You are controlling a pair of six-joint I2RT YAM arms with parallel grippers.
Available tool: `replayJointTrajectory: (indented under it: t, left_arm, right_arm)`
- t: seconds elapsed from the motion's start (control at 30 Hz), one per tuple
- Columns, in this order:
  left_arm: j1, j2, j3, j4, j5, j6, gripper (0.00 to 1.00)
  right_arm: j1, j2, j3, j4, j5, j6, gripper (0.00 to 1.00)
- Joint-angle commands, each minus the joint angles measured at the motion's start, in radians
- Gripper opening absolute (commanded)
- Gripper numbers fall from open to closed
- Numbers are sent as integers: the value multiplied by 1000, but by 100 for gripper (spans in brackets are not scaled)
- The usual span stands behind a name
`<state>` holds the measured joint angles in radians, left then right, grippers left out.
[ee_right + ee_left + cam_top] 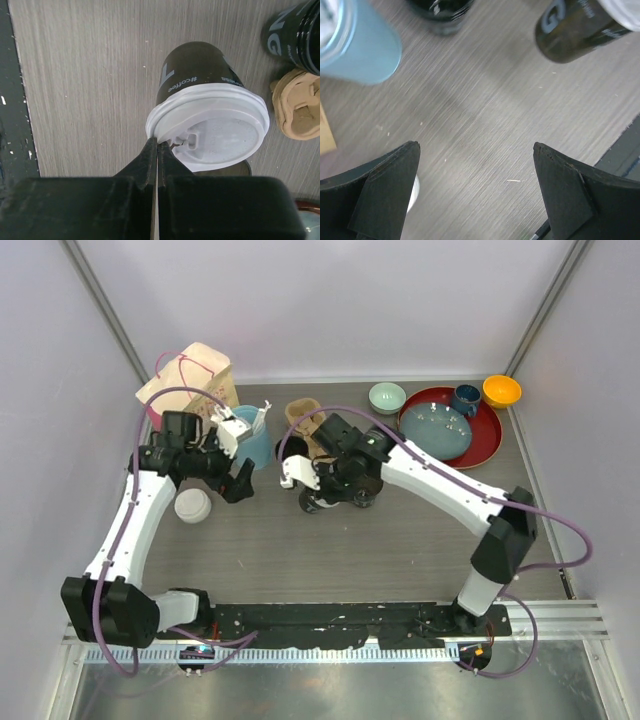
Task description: Pack the takeout coffee
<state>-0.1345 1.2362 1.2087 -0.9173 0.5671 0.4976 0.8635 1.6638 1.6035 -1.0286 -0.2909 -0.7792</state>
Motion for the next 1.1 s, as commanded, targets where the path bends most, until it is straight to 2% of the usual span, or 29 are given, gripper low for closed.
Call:
replayJointTrajectory:
  t: [0.0, 0.1, 0.47, 0.83, 0.9, 0.97, 1.07]
  left_arm:
    - [73, -23, -47, 83, -84, -120, 100]
    - [104, -35, -67, 87, -107, -128, 100]
    - [113, -93, -113, 78, -182, -84, 100]
    - [116, -89, -121, 71, -170, -68, 100]
    - [115, -86, -120, 64, -164, -57, 100]
    - [116, -84, -118, 54, -145, -45, 100]
    - [116, -84, -121, 40, -127, -27, 100]
  right_arm:
    - [19, 91, 148, -134, 122, 8, 1]
    - [23, 183, 242, -195, 167, 18, 1]
    - [28, 439, 502, -363, 259, 1, 1]
    - [40, 504, 529, -377, 251, -40, 2]
    - [43, 502, 526, -364, 254, -45, 9]
    - [43, 501, 523, -357, 243, -49, 26]
    - [43, 495, 530, -350, 246, -42, 37]
